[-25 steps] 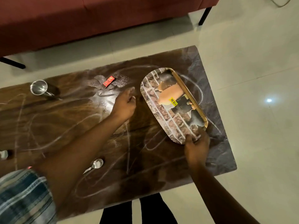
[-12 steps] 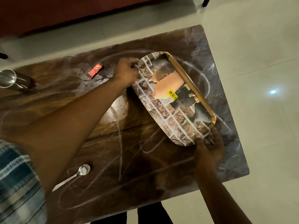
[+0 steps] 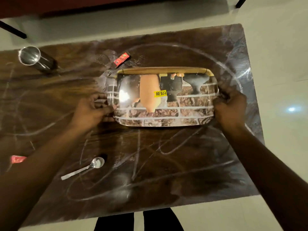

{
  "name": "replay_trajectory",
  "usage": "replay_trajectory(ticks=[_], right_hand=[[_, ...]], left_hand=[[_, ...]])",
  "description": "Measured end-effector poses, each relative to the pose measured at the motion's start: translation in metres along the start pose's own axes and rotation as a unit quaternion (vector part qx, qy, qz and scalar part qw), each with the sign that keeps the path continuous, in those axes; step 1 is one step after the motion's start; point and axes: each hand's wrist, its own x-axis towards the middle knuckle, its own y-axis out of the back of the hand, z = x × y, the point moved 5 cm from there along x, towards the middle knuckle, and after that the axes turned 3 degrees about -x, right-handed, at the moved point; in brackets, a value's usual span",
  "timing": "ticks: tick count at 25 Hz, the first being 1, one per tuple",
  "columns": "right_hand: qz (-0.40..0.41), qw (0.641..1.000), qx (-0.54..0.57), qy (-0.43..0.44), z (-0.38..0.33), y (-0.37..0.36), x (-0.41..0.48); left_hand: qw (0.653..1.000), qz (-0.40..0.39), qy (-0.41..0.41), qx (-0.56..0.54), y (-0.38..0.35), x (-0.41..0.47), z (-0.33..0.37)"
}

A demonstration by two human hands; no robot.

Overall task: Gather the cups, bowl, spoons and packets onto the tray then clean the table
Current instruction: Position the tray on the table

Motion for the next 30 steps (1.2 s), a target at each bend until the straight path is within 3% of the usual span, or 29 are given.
replay_trajectory(ticks=[8,16,18,21,24,27,30], right_hand=[[0.007,0.999,-0.053,0.002,-0.01,-0.026,0.002],[0.021,0.997,-0.064,-0.045,-0.024,-0.033,-0.01],[0.031,0.994,-0.102,-0.023,-0.036,-0.038,-0.014],[0.031,0.99,-0.111,0.078,-0.076,-0.067,-0.032],[-0.036,0.979,-0.051,0.196,-0.13,-0.13,-0.056],[-0.145,0.971,0.028,0.187,-0.184,-0.213,-0.083],[-0.261,0.949,0.067,0.161,-0.235,-0.291,-0.112]], left_hand=[[0.998,0.033,-0.004,-0.05,0.0,-0.007,-0.037],[0.997,0.059,-0.039,0.017,0.031,-0.007,-0.033],[0.994,0.097,-0.039,-0.021,0.061,-0.003,-0.032],[0.975,0.197,-0.063,-0.086,0.129,0.006,-0.026],[0.949,0.285,-0.109,-0.078,0.19,0.014,-0.016],[0.95,0.276,-0.129,-0.07,0.217,0.03,-0.004],[0.963,0.227,-0.096,-0.112,0.227,0.053,0.009]])
